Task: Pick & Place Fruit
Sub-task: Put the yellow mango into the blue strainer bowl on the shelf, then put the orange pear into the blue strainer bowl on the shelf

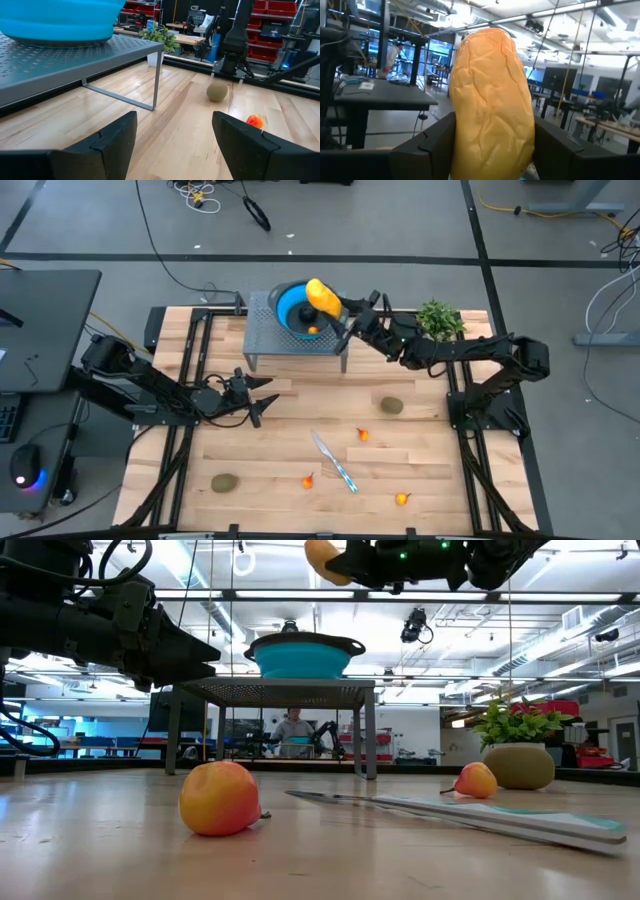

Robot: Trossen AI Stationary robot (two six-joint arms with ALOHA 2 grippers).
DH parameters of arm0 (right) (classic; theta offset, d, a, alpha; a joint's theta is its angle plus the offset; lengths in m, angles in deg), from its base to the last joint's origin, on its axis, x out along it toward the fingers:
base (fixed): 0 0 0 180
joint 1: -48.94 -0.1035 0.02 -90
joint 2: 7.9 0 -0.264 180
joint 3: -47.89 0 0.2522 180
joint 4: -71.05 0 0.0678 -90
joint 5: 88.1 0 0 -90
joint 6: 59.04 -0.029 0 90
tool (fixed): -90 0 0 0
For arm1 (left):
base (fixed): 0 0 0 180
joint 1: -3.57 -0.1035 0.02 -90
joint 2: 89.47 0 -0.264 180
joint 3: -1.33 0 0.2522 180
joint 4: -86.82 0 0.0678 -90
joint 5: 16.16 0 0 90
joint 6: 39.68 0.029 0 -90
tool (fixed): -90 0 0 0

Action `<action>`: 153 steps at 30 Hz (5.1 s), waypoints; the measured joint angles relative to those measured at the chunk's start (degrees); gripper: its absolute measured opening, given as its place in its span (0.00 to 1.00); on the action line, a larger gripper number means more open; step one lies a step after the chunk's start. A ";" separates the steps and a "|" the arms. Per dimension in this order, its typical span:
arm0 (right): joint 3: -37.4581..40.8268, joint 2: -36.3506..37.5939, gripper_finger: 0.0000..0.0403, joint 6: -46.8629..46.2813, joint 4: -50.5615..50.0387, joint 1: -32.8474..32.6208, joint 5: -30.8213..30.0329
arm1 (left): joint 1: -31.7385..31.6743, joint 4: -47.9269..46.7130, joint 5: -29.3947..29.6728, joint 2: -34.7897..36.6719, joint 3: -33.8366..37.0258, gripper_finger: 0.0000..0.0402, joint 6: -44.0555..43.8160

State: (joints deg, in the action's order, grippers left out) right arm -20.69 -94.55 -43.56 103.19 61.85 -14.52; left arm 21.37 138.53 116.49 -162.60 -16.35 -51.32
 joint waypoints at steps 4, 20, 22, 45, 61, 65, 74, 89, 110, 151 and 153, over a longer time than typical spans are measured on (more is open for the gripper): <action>-2.87 -0.34 0.55 -1.98 -8.18 0.58 0.00 | 0.00 0.00 0.14 0.02 0.00 0.66 0.02; -9.36 -7.65 0.55 -2.40 -17.05 1.97 0.04 | 0.00 -0.14 -0.23 0.00 0.00 0.66 0.00; -9.36 -7.65 0.55 -2.40 -17.07 2.11 -0.01 | 0.00 -0.22 -0.26 0.01 0.00 0.66 0.00; -9.36 -7.65 0.71 0.44 -20.14 2.88 -0.07 | 0.00 -0.26 -0.26 0.00 0.00 0.66 -0.17; -9.36 -1.20 0.70 -3.75 -43.79 -5.51 0.53 | 0.01 -0.97 -0.25 0.00 0.00 0.66 -1.42; -9.36 0.09 0.70 -6.57 -60.62 -8.70 3.13 | 0.00 -1.29 -0.24 0.00 0.00 0.66 -1.66; -5.38 0.13 0.70 -12.58 -71.76 -14.20 13.79 | 0.00 -1.01 0.17 0.02 -0.04 0.66 -1.68; 6.35 0.28 0.70 -13.12 -61.54 -23.30 15.63 | 0.00 -0.92 0.29 0.00 -0.04 0.66 -2.29; 15.91 -0.35 0.70 -25.86 -49.66 -30.25 9.06 | -6.76 5.16 -8.72 0.01 -2.52 0.66 9.13; 15.90 -6.93 0.52 -33.50 -51.41 -33.00 2.08 | -15.28 3.52 -18.38 0.01 -3.76 0.66 12.27; 15.90 -6.93 0.51 -33.46 -51.28 -33.00 2.03 | -15.28 3.48 -18.38 0.00 -3.74 0.66 12.11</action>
State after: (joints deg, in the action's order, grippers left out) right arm -4.79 -101.48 -77.02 51.90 28.84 -12.49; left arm 6.09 142.01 98.11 -162.59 -20.09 -39.21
